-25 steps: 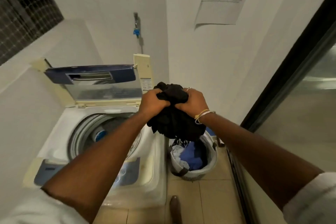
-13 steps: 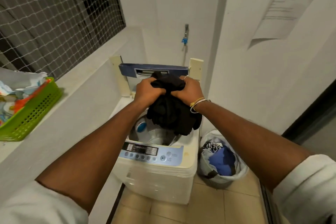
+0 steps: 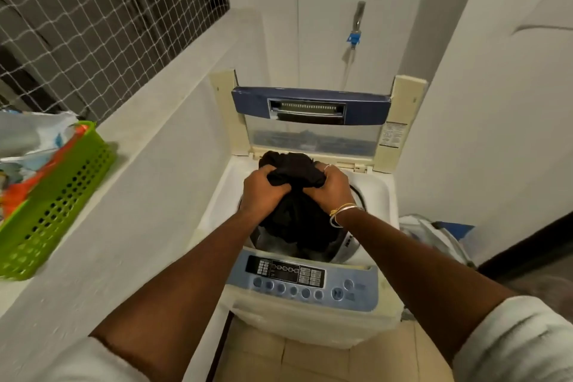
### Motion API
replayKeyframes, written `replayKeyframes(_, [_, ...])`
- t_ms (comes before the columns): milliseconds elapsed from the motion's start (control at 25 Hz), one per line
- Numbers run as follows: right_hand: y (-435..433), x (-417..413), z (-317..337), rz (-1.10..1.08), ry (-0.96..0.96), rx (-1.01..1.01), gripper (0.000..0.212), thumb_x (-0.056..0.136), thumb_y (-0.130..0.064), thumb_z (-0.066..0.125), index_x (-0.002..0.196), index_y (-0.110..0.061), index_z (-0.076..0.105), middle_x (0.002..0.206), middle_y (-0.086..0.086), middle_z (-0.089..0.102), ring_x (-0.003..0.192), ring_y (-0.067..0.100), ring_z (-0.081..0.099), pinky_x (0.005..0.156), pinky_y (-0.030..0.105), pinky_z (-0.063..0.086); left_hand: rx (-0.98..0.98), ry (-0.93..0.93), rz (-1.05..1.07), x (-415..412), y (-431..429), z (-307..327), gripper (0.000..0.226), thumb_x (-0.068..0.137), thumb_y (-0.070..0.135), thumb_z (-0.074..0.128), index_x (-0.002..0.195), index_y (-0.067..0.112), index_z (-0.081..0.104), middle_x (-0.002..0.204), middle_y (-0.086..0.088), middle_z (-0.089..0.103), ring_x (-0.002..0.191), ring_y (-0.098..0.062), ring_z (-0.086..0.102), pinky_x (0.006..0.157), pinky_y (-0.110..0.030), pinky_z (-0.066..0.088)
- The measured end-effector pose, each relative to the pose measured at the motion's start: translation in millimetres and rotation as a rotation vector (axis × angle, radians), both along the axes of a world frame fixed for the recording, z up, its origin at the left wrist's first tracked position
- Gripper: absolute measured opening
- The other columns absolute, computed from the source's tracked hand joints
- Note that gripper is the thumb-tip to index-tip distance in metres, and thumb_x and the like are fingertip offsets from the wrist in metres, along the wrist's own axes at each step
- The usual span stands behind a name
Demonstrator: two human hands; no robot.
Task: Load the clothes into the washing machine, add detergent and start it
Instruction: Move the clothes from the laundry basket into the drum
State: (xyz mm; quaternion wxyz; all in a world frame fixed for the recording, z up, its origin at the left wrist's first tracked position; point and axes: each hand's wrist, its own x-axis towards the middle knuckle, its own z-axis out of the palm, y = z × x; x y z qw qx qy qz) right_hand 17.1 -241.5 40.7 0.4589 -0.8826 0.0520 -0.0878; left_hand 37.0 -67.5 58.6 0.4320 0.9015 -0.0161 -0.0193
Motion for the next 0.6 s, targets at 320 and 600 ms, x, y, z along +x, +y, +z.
replayKeyframes(320, [-19,22,-92,0.006,0.429,-0.164,0.056,0.080,-0.021,0.079,0.131,-0.013,0.056,0.123,0.010,0.063,0.115,0.026,0.060,0.094,0.026,0.043,0.122,0.330,-0.175,33,37,-104,0.052,0.084,0.019,0.075,0.133,0.014,0.058,0.125,-0.005,0.061,0.114,-0.022,0.059,0.086,-0.025,0.047])
replayKeyframes(600, [-28,15,-38,-0.045,0.341,-0.145,0.050,0.080,-0.028,0.077,0.126,-0.016,0.061,0.119,0.004,0.067,0.109,0.022,0.063,0.094,0.027,0.045,0.116,0.224,-0.213,37,5,-56,0.039,0.083,0.026,0.075,0.119,0.016,0.065,0.108,-0.002,0.066,0.104,-0.021,0.063,0.094,-0.034,0.049])
